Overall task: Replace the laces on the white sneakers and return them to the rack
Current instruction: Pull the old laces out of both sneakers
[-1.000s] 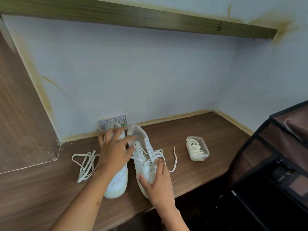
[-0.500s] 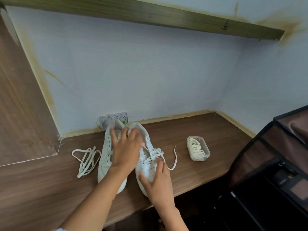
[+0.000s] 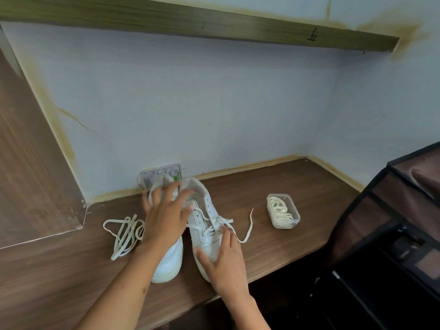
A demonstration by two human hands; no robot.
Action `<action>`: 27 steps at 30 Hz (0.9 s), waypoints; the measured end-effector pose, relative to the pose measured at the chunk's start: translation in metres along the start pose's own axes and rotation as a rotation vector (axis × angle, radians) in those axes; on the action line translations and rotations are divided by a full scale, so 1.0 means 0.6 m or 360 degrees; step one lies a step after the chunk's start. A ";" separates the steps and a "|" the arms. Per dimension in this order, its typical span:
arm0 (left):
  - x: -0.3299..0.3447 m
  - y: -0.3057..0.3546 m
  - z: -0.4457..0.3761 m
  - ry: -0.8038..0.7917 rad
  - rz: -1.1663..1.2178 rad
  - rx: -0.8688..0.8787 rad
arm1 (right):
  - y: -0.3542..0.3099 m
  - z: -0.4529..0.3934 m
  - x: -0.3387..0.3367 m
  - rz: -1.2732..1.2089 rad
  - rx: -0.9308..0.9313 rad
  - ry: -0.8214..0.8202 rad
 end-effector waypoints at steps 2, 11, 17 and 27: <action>0.011 0.019 0.006 -0.0112 -0.0110 0.0255 | 0.000 0.000 0.000 -0.0020 0.0002 -0.0002; -0.001 0.041 -0.002 -0.0025 -0.0096 0.0224 | 0.001 -0.001 0.001 -0.0055 0.0007 -0.0016; -0.025 -0.006 -0.011 0.0313 -0.0099 -0.0185 | 0.003 -0.002 0.001 -0.0072 0.0031 -0.0018; 0.015 0.010 0.010 -0.0208 0.0250 0.0374 | 0.009 -0.004 -0.014 -0.0200 0.0018 -0.0227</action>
Point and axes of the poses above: each hand's wrist, its own z-axis away from the middle knuckle, its own x-axis out of the palm, y = z × x, the point moved 2 cm from there along -z, towards the middle knuckle, and after that the axes turned 1 degree about z, right-handed, at the moved point
